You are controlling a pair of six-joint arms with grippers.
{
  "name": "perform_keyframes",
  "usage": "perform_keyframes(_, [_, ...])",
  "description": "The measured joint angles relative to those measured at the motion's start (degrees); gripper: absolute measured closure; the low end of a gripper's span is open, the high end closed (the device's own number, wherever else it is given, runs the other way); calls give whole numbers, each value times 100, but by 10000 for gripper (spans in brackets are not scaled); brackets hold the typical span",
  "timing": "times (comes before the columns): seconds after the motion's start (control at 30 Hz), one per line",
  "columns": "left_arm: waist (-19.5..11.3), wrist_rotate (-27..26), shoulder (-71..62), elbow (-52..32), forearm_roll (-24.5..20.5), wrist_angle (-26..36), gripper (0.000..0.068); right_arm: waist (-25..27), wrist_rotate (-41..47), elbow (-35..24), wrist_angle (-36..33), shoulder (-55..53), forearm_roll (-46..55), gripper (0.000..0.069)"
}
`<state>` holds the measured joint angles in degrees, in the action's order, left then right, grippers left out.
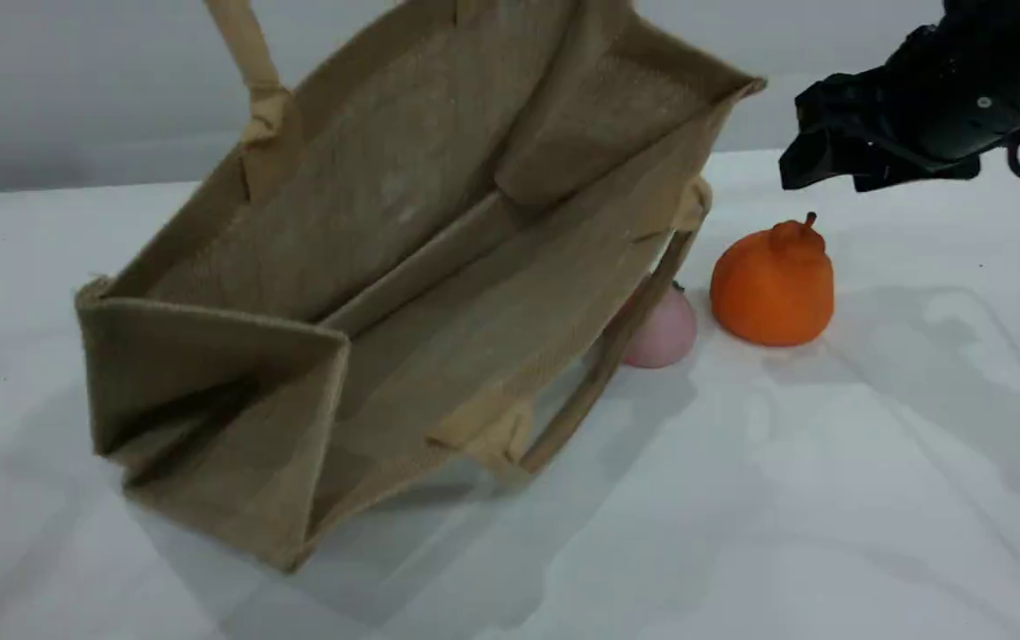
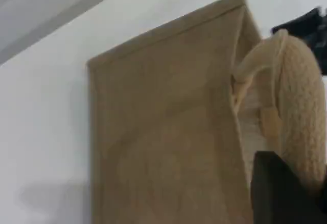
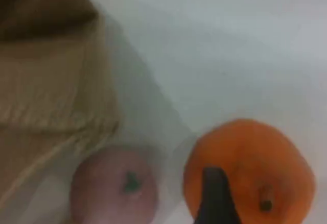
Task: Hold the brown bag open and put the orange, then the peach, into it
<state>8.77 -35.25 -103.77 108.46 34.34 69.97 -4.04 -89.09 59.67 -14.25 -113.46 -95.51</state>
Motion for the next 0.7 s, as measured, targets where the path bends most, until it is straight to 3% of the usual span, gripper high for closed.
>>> perform_keyframes(0.17, [0, 0, 0, 0, 115, 0, 603, 0, -98, 174, -16, -305, -420, 277])
perform_keyframes(0.7, [0, 5, -6, 0, 167, 0, 603, 0, -93, 777, -269, -1491, -462, 282])
